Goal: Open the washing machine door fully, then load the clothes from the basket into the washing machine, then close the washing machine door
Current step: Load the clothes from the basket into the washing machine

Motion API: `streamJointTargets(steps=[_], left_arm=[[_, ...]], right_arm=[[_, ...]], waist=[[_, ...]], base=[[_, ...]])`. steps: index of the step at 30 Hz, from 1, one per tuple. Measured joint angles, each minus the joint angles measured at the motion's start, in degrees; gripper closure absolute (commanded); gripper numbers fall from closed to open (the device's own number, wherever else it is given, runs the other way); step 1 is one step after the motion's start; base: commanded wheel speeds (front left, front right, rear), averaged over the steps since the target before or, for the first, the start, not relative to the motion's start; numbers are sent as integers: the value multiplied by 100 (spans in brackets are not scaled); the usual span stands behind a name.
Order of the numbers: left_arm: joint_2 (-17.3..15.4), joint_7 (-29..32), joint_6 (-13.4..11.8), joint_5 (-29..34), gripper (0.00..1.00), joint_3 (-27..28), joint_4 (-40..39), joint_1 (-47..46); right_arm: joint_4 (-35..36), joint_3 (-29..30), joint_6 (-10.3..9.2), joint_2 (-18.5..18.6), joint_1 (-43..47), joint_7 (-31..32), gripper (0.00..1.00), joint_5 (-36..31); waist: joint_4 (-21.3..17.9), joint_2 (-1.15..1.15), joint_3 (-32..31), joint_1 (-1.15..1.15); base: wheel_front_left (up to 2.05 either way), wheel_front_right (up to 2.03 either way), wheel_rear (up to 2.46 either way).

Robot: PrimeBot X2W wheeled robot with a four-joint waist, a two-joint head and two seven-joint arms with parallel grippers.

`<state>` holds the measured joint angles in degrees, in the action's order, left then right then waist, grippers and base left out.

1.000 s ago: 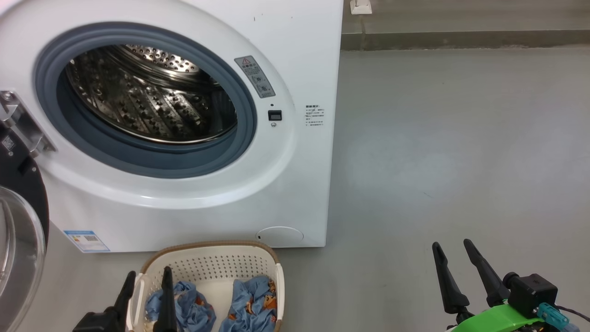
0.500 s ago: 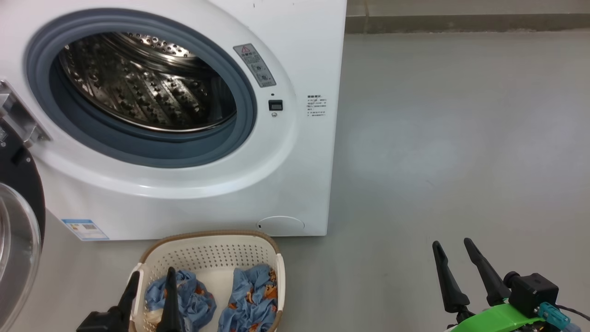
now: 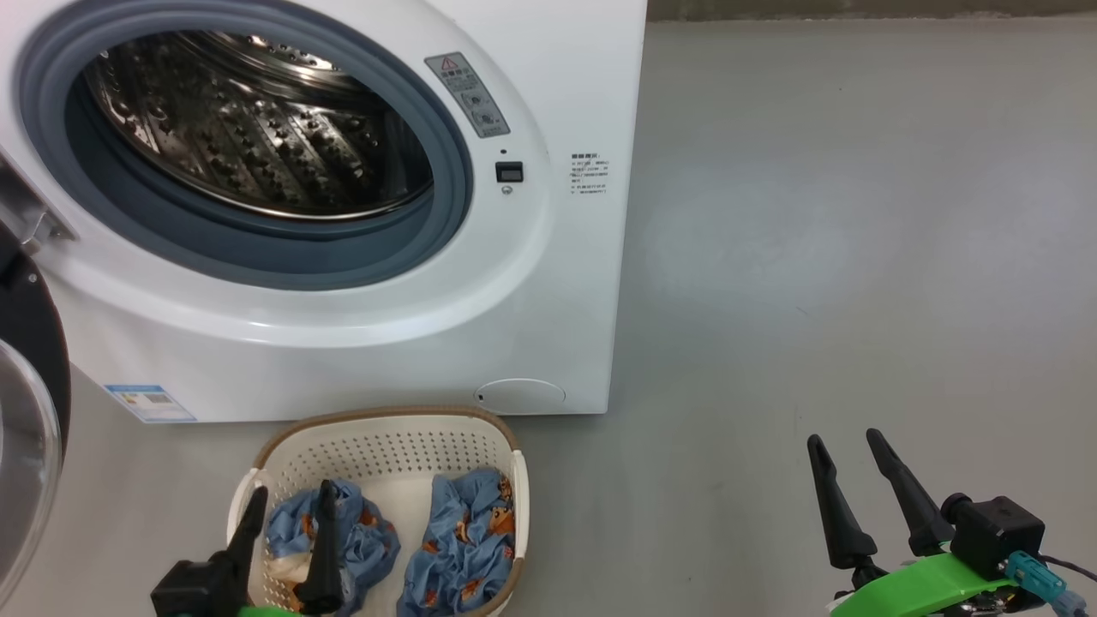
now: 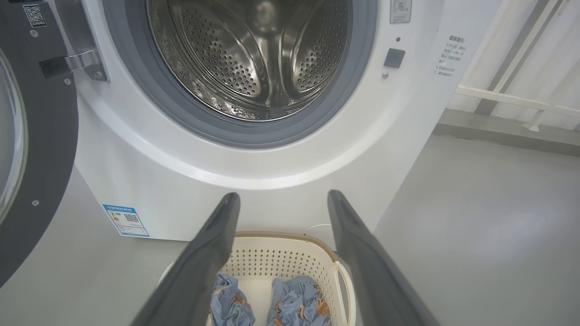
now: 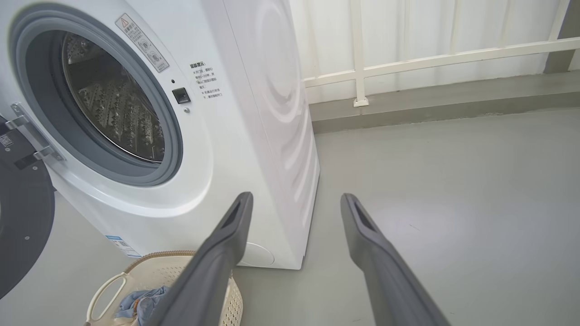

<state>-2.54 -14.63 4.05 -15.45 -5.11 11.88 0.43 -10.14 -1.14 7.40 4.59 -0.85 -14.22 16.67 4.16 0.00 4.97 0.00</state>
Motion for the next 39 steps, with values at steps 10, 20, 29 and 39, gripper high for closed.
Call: streamJointTargets(steps=[10, 20, 29, 39], left_arm=[[12, 0, -79, 11, 0, -186, 675, -327], [26, 1, -112, -5, 0, -243, 2303, -1533], [-199, 52, -69, 18, 0, -247, 3896, -2980], [-534, 124, -212, 164, 0, -314, 5530, -4593]], right_arm=[[93, 46, 0, 83, -48, 59, 0, -8], [434, 212, 0, 230, -311, 155, 0, -101], [731, 333, 0, 244, -515, 179, 0, -244], [1062, 379, 0, 238, -706, 177, 0, -299]], waist=[[-5, 0, 413, 0], [-75, 0, 1280, 0], [-187, 0, 2156, 0], [-359, 0, 3312, 0]], base=[[0, 0, 0], [0, 0, 0], [0, 0, 0], [0, 0, 0]])
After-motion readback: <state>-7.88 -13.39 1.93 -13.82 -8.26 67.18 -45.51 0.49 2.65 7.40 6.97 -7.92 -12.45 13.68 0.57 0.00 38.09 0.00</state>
